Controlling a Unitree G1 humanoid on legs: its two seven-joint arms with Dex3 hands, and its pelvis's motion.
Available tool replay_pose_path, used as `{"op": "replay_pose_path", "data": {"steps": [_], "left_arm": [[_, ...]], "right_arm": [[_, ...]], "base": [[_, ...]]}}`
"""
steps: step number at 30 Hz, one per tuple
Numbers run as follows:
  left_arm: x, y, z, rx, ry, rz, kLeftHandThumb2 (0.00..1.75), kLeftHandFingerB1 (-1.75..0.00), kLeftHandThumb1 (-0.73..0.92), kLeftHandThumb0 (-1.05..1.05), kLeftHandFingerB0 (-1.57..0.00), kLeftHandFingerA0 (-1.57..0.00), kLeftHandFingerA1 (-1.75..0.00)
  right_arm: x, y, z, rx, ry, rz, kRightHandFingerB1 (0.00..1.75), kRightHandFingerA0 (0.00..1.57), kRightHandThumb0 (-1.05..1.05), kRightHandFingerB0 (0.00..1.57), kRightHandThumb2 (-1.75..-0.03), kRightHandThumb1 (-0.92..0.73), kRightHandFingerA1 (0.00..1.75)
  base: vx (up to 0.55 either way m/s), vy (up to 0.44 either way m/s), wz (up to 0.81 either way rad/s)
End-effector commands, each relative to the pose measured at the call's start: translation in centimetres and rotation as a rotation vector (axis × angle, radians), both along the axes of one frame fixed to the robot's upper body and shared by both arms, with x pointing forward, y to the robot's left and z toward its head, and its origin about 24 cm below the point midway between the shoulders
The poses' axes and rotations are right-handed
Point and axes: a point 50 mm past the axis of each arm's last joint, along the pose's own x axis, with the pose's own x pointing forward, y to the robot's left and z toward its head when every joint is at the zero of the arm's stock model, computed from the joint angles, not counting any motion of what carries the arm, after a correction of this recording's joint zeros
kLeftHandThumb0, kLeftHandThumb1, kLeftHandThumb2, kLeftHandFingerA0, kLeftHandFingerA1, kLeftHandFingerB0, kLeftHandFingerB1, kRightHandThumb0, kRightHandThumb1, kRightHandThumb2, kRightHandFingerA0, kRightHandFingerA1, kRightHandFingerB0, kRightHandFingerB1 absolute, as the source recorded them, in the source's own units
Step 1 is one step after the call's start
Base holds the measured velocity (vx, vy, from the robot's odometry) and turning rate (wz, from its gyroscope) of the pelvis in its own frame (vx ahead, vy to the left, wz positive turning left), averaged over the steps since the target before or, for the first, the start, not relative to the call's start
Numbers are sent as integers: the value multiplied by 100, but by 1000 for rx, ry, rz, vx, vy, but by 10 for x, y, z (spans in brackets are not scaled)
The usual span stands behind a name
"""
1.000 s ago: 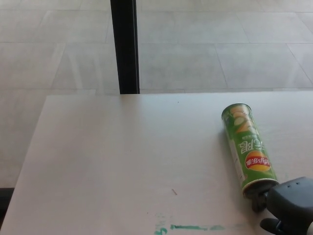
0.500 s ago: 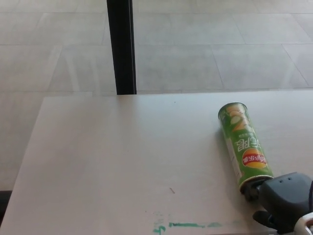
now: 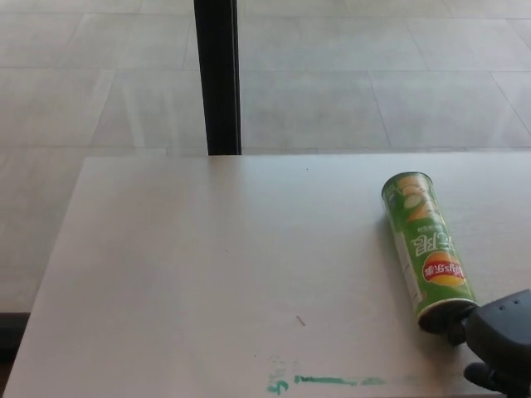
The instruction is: Use the right hand as a fist to push the chips tray inside its container kept in the middle of the desk
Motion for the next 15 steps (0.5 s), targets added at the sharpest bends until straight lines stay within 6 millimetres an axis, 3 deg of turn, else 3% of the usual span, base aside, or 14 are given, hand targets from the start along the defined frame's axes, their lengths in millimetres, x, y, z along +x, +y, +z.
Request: {"op": "replay_pose_path", "data": {"steps": [1,2,4,7,8,9,10,12,15], "left_arm": [[-1,2,3,10,-23,-18,174,-59,43,-74,0,-14,-127],[2,3,6,15,-23,-15,168,-61,65,-91,-1,-12,-94],[3,5,5,12,-17,12,168,-60,65,-90,-2,-14,-94],[3,5,6,16,-19,5,170,-62,66,-92,-1,-17,-98],[2,4,5,17,-17,5,173,-64,43,-77,0,-17,-133],[1,4,5,16,-16,7,169,-63,65,-91,-3,-22,-100],[1,4,4,17,-13,9,169,-63,65,-90,-3,-22,-99],[0,4,4,22,-7,7,169,-63,65,-90,-3,-22,-99],[-2,4,6,15,-24,1,170,-63,66,-90,-3,-17,-97]], "right_arm": [[-11,-7,-6,0,109,-19,58,87,-55,52,-62,-72,125],[-24,-4,-8,43,214,-10,58,86,-59,61,-63,-75,104],[-40,0,-8,113,301,4,68,82,-59,61,-63,-75,117],[-52,0,-4,198,353,4,68,80,-55,60,-63,-75,116],[-55,1,-1,198,359,8,68,79,-56,59,-63,-76,118],[-59,1,4,208,358,9,67,81,-56,59,-63,-75,123],[-63,0,12,227,352,6,71,80,-55,58,-62,-75,134],[-65,-1,15,234,354,5,71,80,-55,58,-62,-75,134],[-68,-13,45,283,316,-17,68,78,-56,58,-64,-75,136]], "base": [[0,0,0],[0,0,0],[0,0,0],[0,0,0],[0,0,0],[0,0,0],[0,0,0],[0,0,0],[0,0,0]]}}
